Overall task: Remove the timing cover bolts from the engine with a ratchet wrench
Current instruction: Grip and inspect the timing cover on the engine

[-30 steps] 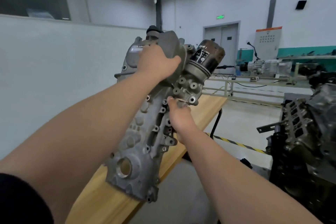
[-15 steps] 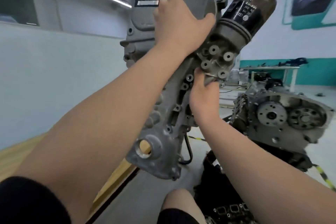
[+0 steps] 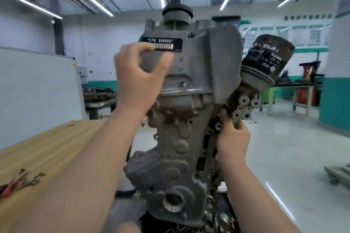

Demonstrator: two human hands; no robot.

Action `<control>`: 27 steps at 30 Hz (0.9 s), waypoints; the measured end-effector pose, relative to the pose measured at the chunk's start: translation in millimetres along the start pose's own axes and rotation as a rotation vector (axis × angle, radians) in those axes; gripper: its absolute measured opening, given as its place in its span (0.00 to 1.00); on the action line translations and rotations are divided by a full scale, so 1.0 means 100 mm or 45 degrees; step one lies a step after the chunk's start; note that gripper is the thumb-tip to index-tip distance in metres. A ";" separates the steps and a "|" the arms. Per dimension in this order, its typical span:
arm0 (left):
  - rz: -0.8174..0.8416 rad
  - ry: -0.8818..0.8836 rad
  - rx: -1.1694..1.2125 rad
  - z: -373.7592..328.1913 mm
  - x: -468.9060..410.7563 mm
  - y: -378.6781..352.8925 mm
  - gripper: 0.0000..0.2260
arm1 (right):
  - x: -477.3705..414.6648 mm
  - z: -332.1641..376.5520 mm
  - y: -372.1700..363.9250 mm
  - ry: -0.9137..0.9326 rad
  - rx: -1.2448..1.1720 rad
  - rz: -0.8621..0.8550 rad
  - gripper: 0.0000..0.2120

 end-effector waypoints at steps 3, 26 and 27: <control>0.274 0.940 0.332 1.04 0.30 -0.26 0.33 | -0.10 -0.15 0.18 0.010 0.090 0.004 0.13; 0.196 1.052 0.411 1.79 1.89 -0.57 0.18 | -0.03 -1.27 0.41 -0.108 1.056 0.655 0.07; 0.177 1.024 0.403 1.82 1.91 -0.58 0.19 | -0.07 -1.33 0.42 -0.096 1.085 0.622 0.06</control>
Point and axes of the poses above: each hand's wrist, its own x-axis away from the middle knuckle, its own y-axis out of the back of the hand, z = x × y, the point moved 9 cm from there along -x, towards the middle knuckle, and after that the axes turned 4 degrees about -y, right-handed, at the moved point
